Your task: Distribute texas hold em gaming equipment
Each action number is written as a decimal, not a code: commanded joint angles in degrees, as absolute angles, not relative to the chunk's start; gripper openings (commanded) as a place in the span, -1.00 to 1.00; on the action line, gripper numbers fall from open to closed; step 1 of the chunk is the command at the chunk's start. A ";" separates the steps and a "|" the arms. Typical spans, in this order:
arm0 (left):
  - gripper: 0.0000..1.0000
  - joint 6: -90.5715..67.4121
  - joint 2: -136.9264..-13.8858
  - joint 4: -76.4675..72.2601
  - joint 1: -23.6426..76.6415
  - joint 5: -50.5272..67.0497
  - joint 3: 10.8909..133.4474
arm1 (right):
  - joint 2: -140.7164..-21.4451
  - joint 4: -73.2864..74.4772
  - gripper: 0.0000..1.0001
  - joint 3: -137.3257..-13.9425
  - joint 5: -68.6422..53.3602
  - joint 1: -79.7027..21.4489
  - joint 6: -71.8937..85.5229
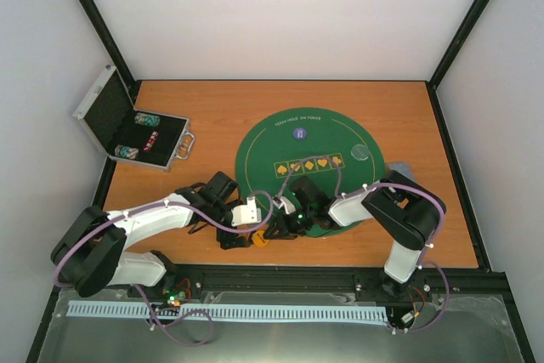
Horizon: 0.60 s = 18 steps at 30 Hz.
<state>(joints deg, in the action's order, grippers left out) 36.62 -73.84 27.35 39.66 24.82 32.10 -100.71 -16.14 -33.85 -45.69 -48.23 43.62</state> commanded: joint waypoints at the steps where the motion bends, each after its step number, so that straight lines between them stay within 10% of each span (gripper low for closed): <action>1: 0.74 37.10 -74.54 27.05 40.10 24.93 32.54 | -102.21 -14.80 -0.70 -32.72 -44.56 -48.96 43.20; 18: 0.75 36.88 -73.73 27.30 40.16 24.84 32.76 | -94.29 -3.12 -0.94 -35.61 -43.58 -48.74 37.82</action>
